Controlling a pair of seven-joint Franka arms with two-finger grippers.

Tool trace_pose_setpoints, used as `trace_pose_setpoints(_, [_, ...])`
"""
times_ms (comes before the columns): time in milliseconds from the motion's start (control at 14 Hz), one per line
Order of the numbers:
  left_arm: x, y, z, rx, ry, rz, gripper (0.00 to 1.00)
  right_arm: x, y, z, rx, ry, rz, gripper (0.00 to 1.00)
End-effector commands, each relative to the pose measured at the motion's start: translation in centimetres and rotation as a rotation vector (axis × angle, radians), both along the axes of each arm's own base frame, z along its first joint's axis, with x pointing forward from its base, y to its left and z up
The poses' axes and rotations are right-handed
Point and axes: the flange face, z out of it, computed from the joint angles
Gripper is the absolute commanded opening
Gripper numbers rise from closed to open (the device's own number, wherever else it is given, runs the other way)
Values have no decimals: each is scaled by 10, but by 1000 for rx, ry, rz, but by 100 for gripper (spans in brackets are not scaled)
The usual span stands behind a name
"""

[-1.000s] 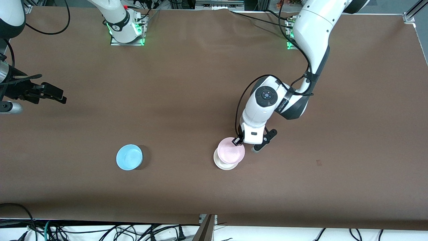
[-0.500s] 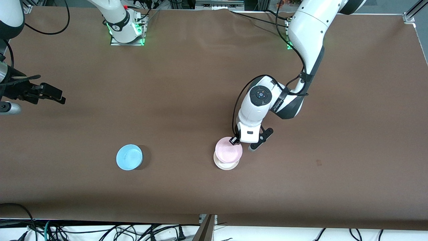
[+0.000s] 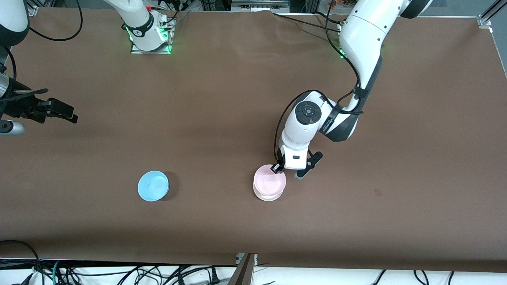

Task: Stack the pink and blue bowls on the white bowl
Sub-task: 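Lower the pink bowl into the white bowl and open the left gripper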

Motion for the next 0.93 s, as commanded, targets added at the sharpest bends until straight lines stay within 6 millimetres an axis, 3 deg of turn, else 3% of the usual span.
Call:
trace_pose_setpoints(0, [7, -11, 1, 10, -34, 13, 0, 0, -1, 3, 5, -8, 1, 100])
trace_pose_setpoints(857, [6, -9, -6, 19, -26, 12, 0, 0, 2, 3, 5, -10, 7, 100])
